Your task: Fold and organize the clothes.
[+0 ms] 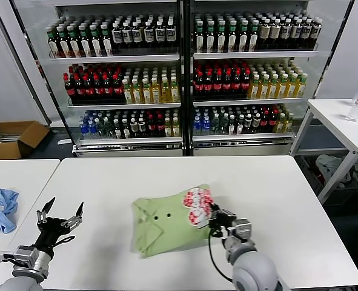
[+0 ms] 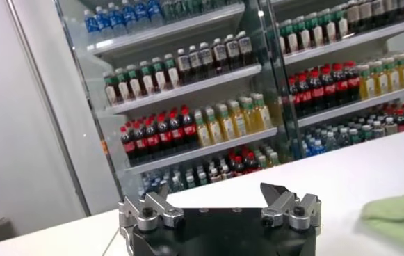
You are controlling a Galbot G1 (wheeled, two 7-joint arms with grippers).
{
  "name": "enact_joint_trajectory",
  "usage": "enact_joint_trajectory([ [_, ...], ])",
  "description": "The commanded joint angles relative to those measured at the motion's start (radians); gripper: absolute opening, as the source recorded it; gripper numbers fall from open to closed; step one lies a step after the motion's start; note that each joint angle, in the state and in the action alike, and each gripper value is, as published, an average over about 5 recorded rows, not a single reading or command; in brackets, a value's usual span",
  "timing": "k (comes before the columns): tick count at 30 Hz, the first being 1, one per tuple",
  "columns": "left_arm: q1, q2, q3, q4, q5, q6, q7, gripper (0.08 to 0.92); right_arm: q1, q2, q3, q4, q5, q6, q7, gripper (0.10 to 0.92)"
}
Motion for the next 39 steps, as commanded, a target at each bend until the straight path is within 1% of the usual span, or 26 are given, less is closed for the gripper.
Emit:
enact_joint_trajectory([
  [1, 0.003, -0.006, 0.014, 0.014, 0.018, -0.099, 0.025, 0.823, -0.304, -0.030, 0.208, 0.092, -0.089, -0.020, 0.003, 0.115],
  [4, -0.003, -0.007, 0.025, 0.020, 0.025, -0.124, 0.025, 0.823, -0.349, -0.018, 0.209, 0.105, -0.110, -0.003, -0.043, 0.115],
  [6, -0.007, -0.007, 0.031, 0.017, 0.038, -0.138, 0.028, 0.823, -0.356, -0.017, 0.212, 0.120, -0.129, 0.036, -0.067, 0.118],
  [9, -0.002, -0.008, 0.042, -0.004, 0.062, -0.146, 0.034, 0.823, -0.344, -0.025, 0.227, 0.144, -0.156, 0.081, -0.076, 0.160],
  [16, 0.002, -0.015, 0.074, -0.083, 0.114, -0.124, 0.029, 0.823, -0.274, -0.046, 0.279, 0.159, -0.262, 0.087, -0.141, 0.362],
  [19, -0.008, -0.013, 0.084, -0.090, 0.150, -0.136, 0.031, 0.823, -0.245, -0.056, 0.298, 0.148, -0.284, 0.131, -0.172, 0.448],
  [22, -0.025, -0.013, 0.092, -0.091, 0.162, -0.156, 0.034, 0.823, -0.205, -0.077, 0.326, 0.112, -0.310, 0.189, -0.198, 0.535],
  [26, -0.065, 0.000, 0.093, -0.085, 0.201, -0.185, 0.051, 0.823, -0.124, -0.112, 0.344, 0.025, -0.336, 0.261, -0.242, 0.647],
  [31, -0.123, 0.001, 0.077, -0.032, 0.443, -0.269, 0.040, 0.823, -0.022, -0.130, 0.326, -0.068, -0.334, 0.280, -0.260, 0.782],
  [34, -0.128, -0.004, 0.085, -0.027, 0.347, -0.255, 0.045, 0.823, 0.012, -0.138, 0.312, -0.101, -0.326, 0.280, -0.259, 0.816],
  [39, -0.110, -0.004, 0.085, -0.028, 0.174, -0.231, 0.051, 0.823, 0.019, -0.137, 0.306, -0.110, -0.313, 0.281, -0.258, 0.822],
])
